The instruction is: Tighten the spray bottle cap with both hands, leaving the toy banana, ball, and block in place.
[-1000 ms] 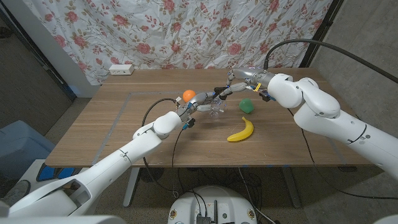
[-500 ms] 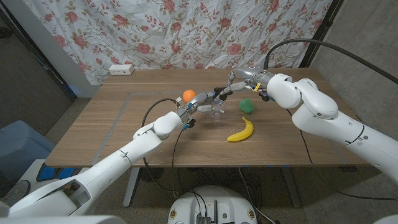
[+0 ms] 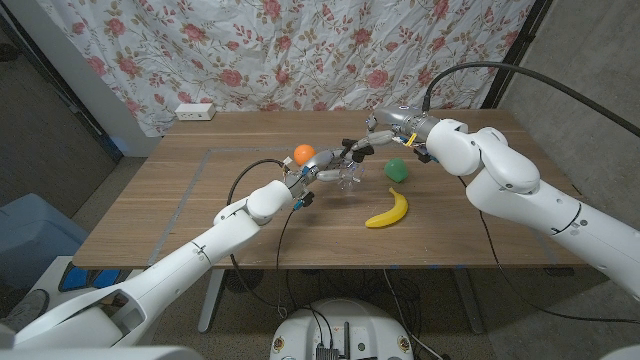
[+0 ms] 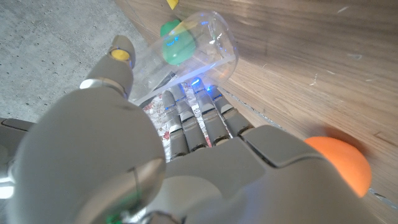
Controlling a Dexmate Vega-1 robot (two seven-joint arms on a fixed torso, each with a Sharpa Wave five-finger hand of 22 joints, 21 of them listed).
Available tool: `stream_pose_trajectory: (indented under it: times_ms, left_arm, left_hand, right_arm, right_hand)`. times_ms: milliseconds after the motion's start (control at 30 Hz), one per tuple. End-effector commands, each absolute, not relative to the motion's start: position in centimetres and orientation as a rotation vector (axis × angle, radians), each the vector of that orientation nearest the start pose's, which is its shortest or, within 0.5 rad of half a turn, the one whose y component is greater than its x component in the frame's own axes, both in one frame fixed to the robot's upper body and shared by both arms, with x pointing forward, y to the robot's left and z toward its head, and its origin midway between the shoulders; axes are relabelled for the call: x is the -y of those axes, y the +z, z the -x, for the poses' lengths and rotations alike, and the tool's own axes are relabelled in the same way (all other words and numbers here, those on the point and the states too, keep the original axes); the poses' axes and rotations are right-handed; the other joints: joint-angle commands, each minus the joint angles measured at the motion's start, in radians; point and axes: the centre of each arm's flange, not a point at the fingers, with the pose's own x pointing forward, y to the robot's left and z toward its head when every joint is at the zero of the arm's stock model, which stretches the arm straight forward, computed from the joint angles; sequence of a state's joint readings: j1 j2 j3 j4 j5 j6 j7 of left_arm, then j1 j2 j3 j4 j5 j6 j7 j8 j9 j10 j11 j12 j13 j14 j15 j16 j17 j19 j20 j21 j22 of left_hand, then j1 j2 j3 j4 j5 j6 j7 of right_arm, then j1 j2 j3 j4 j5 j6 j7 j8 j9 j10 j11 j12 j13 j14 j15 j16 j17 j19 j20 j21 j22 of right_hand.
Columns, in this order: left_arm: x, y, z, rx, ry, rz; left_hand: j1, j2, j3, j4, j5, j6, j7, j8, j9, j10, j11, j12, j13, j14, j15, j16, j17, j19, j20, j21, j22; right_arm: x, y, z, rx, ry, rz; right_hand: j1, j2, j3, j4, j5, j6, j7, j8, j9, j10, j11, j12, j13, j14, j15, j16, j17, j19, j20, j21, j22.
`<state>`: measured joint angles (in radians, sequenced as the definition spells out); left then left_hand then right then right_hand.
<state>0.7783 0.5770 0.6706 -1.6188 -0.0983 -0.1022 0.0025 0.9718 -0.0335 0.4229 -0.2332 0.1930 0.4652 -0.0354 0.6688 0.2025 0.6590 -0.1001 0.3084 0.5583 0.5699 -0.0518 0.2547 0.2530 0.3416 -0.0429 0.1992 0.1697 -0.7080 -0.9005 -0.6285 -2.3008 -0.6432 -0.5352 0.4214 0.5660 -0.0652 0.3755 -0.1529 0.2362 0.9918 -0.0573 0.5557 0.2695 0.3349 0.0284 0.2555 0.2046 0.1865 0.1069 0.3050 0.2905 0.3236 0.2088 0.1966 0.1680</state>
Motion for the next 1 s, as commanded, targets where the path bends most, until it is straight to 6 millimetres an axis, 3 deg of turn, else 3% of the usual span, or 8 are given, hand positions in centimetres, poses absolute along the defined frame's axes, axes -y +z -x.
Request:
stream_pose_trajectory:
  times_ms: [33, 200, 633, 1000]
  left_arm:
    - [-11.5, -2.3, -60.2, 0.669, -0.475, -0.65]
    - [-11.5, -2.3, -60.3, 0.667, -0.477, -0.649]
    - [-11.2, -2.0, -60.4, 0.672, -0.485, -0.65]
    - [-11.0, -2.1, -60.5, 0.67, -0.489, -0.648]
  left_hand:
    - [-0.149, 0.196, 0.074, 0.065, 0.005, 0.107, 0.02, 0.126, 0.004, 0.03, -0.023, 0.002, 0.004, 0.011, -0.098, -0.004, 0.004, 0.011, -0.04, -0.001, 0.005]
    - [-0.15, 0.197, 0.075, 0.065, 0.005, 0.108, 0.023, 0.127, 0.004, 0.029, -0.021, 0.001, 0.004, 0.012, -0.097, -0.005, 0.004, 0.011, -0.039, -0.001, 0.005]
    - [-0.152, 0.198, 0.077, 0.065, 0.005, 0.113, 0.023, 0.128, 0.003, 0.032, -0.019, -0.001, 0.002, 0.013, -0.095, -0.004, 0.004, 0.012, -0.039, -0.001, 0.004]
    - [-0.154, 0.197, 0.079, 0.065, 0.005, 0.112, 0.025, 0.126, 0.003, 0.033, -0.017, -0.003, 0.002, 0.014, -0.096, -0.004, 0.003, 0.012, -0.038, -0.001, 0.004]
  right_arm:
    - [14.3, 9.1, -48.6, 0.611, 0.08, 1.573]
    - [14.0, 8.9, -48.8, 0.607, 0.069, 1.583]
    - [12.9, 8.2, -48.8, 0.605, -0.001, 1.601]
    - [12.8, 8.1, -48.9, 0.604, -0.048, 1.604]
  right_hand:
    - [-0.009, 0.008, 0.007, 0.001, 0.007, 0.037, 0.0, 0.013, -0.008, 0.033, -0.002, 0.009, 0.0, 0.023, -0.002, 0.012, 0.002, 0.018, 0.0, 0.005, 0.002]
    - [-0.01, 0.01, 0.008, 0.001, 0.008, 0.071, -0.002, 0.022, -0.017, 0.061, -0.005, 0.012, 0.0, 0.038, -0.015, 0.018, 0.003, 0.031, -0.002, 0.006, 0.002]
    - [-0.008, 0.007, 0.008, -0.003, 0.009, 0.075, -0.001, 0.021, -0.026, 0.081, -0.003, 0.011, -0.001, 0.061, -0.023, 0.026, 0.003, 0.054, -0.005, 0.009, 0.002]
    - [0.002, 0.007, 0.012, -0.007, 0.011, 0.163, -0.009, 0.049, -0.044, 0.145, -0.017, 0.018, -0.001, 0.103, -0.046, 0.043, 0.005, 0.091, -0.019, 0.01, 0.003]
